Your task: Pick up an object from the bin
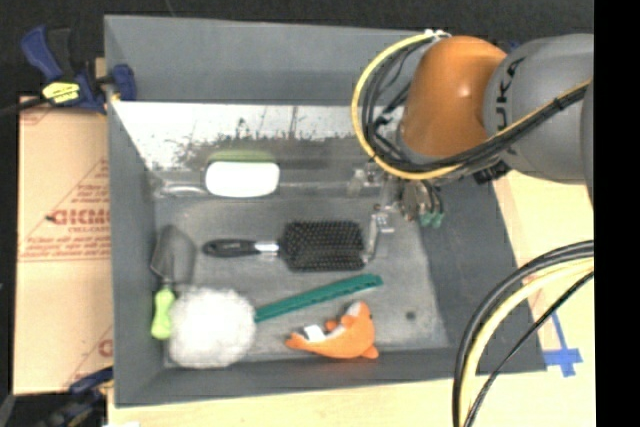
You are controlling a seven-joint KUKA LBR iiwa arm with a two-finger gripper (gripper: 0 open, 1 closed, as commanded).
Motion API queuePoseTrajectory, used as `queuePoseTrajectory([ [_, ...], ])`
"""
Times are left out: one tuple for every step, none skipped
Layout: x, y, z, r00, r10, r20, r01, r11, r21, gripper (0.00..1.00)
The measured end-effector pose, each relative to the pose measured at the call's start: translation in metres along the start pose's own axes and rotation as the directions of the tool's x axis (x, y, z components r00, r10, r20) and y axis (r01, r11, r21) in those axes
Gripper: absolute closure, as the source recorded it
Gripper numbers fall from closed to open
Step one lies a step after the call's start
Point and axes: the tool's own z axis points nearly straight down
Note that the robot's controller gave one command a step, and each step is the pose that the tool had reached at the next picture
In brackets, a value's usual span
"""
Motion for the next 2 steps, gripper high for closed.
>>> queuePoseTrajectory([
  [-0.001, 0.0, -0.004, 1.0, -0.001, 0.006, 0.001, 1.0, 0.001, 0.0],
  [-0.001, 0.026, 0.063, 0.999, -0.036, 0.007, 0.036, 0.999, 0.002, 0.0],
])
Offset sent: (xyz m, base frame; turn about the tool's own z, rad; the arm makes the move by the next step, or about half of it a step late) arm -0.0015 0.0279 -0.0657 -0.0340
